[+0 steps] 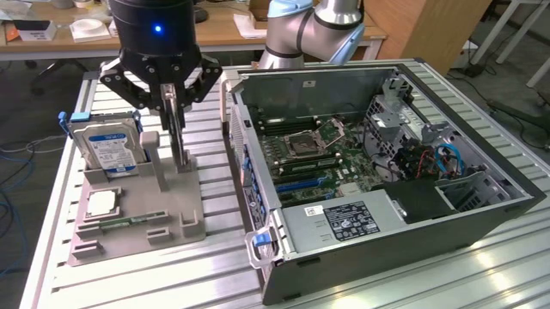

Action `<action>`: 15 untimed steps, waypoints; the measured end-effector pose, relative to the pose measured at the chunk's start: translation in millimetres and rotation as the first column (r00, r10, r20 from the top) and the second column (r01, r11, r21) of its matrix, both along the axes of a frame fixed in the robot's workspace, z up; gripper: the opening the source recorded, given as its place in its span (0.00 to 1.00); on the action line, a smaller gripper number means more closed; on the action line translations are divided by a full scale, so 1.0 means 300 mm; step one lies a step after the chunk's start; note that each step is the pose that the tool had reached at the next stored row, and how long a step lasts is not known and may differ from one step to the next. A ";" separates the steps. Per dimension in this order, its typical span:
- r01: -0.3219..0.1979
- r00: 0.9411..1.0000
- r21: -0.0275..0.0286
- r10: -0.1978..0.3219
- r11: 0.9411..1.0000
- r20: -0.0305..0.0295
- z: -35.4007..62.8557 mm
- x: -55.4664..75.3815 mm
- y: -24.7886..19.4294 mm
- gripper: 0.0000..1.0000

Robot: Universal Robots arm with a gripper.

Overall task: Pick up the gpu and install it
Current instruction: 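Pick up the gpu and move the gpu toward the slot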

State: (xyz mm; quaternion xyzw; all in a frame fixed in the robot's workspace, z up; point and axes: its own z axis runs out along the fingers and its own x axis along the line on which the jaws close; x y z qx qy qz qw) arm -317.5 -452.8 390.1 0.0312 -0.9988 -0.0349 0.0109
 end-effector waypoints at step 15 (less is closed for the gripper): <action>0.000 1.000 0.000 0.000 1.000 0.000 0.041 0.000 0.000 0.26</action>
